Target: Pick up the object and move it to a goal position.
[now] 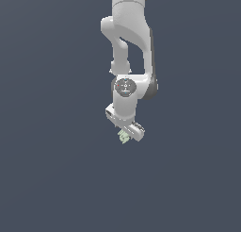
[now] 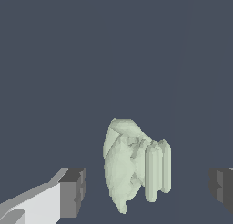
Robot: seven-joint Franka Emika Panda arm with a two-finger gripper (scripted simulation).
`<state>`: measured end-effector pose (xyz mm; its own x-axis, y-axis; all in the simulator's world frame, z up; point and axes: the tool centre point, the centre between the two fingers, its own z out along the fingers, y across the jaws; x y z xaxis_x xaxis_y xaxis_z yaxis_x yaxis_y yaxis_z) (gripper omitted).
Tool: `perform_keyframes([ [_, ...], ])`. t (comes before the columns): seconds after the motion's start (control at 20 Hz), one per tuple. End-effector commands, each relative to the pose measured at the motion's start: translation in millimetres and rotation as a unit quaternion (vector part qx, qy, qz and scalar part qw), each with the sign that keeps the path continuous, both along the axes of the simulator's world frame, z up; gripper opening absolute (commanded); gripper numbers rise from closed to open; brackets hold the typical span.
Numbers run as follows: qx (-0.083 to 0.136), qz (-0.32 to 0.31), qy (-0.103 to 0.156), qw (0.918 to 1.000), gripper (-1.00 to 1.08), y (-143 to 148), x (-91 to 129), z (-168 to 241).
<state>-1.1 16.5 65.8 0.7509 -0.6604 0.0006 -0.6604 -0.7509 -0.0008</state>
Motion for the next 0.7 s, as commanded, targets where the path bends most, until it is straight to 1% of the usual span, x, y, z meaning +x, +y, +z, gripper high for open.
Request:
perform_keyframes([
  [0.0,0.000,-0.001,0.001,1.0000,1.00,0,-1,-14],
  [0.2,0.000,-0.001,0.001,1.0000,1.00,0,-1,-30],
  [0.4,0.000,-0.001,0.001,1.0000,1.00,0,0,-34],
  [0.45,0.000,-0.001,0.001,1.0000,-1.00,0,0,-34],
  [0.65,0.000,-0.001,0.001,1.0000,-1.00,0,0,-34],
])
